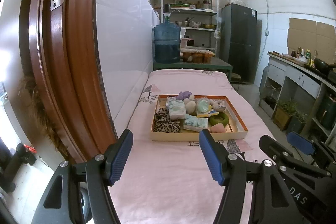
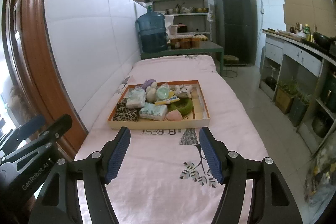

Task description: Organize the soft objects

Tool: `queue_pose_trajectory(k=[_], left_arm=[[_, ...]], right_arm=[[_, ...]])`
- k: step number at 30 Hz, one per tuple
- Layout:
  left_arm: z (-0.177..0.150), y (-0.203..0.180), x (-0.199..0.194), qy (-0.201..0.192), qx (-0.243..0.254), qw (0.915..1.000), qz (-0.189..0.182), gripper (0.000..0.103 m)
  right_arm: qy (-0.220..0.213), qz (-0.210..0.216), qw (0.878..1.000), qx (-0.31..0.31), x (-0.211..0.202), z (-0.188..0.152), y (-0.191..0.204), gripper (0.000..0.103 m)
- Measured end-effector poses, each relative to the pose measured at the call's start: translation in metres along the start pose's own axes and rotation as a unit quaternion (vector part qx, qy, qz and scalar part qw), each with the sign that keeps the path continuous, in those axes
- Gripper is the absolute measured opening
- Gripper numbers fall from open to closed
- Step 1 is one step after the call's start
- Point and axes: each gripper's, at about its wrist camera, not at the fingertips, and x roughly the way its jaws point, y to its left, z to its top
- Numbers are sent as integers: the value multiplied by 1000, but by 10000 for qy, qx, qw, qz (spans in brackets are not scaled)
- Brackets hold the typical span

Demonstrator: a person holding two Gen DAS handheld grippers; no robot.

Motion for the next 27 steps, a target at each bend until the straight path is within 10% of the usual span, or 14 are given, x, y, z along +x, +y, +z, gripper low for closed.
queue_pose_trajectory(k=[27], left_arm=[[-1, 1, 1, 7, 2, 10000, -2, 66]], right_arm=[[-26, -51, 10000, -10, 3, -2, 3, 70]])
